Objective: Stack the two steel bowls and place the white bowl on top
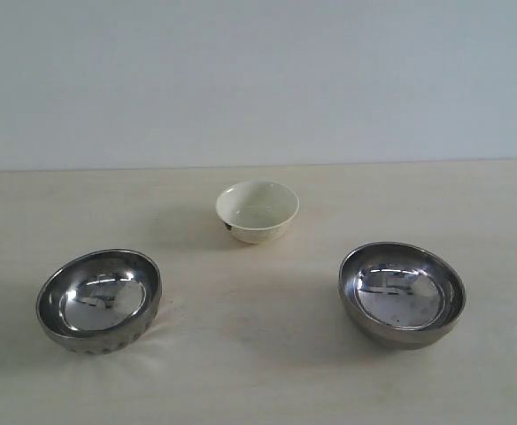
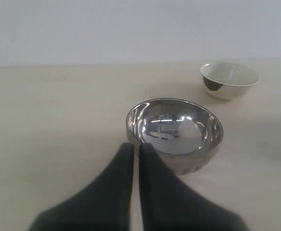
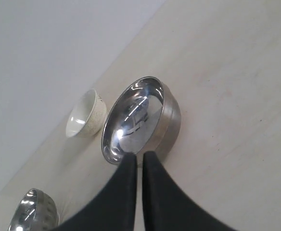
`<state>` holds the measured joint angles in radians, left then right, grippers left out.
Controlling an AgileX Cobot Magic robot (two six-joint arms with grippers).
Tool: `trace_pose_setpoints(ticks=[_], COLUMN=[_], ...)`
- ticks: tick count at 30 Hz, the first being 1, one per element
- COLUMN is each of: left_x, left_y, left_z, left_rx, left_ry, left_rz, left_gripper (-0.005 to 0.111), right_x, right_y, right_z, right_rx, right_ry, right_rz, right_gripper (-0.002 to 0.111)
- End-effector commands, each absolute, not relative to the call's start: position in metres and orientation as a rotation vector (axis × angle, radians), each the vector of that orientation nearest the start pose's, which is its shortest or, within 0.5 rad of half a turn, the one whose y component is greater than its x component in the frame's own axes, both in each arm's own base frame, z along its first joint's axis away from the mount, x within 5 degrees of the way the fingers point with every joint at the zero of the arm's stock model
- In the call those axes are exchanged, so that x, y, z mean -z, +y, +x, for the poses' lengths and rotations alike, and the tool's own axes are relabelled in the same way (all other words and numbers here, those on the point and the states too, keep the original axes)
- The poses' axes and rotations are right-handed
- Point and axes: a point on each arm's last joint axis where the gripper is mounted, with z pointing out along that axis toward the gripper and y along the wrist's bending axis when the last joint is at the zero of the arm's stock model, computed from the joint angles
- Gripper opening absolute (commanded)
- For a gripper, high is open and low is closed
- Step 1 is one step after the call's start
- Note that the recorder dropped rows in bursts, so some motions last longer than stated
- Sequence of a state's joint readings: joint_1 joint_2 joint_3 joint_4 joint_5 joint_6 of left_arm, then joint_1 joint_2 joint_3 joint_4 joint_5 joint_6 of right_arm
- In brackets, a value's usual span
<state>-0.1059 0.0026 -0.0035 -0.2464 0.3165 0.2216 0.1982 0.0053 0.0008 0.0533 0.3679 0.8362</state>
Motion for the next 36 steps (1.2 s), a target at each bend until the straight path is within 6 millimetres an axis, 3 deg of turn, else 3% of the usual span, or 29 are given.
trace_pose_setpoints(ticks=[1, 5, 12, 16, 23, 29, 36], left_x=[-0.186, -0.186, -0.186, -0.186, -0.186, -0.186, -0.186], left_y=[-0.012, -0.012, -0.012, -0.012, -0.012, -0.012, -0.012], left_z=[0.053, 0.053, 0.053, 0.053, 0.053, 0.053, 0.053], left_rx=[0.155, 0.155, 0.155, 0.155, 0.155, 0.155, 0.155], left_ry=[1.787, 1.787, 1.787, 1.787, 1.787, 1.787, 1.787], left_rz=[0.13, 0.13, 0.13, 0.13, 0.13, 0.13, 0.13], left_gripper=[0.004, 0.004, 0.004, 0.004, 0.004, 0.004, 0.004], right_x=[-0.181, -0.184, -0.207, -0.227, -0.288, -0.329, -0.332], right_y=[0.012, 0.012, 0.011, 0.009, 0.01, 0.019, 0.032], right_z=[0.052, 0.053, 0.055, 0.053, 0.056, 0.098, 0.164], right_rx=[-0.757, -0.769, -0.846, -0.879, -0.725, -0.582, -0.424], right_ry=[1.806, 1.77, 1.523, 1.305, 1.286, 1.491, 1.842], right_rz=[0.641, 0.63, 0.552, 0.461, 0.315, 0.257, 0.191], right_gripper=[0.0, 0.0, 0.0, 0.0, 0.0, 0.0, 0.0])
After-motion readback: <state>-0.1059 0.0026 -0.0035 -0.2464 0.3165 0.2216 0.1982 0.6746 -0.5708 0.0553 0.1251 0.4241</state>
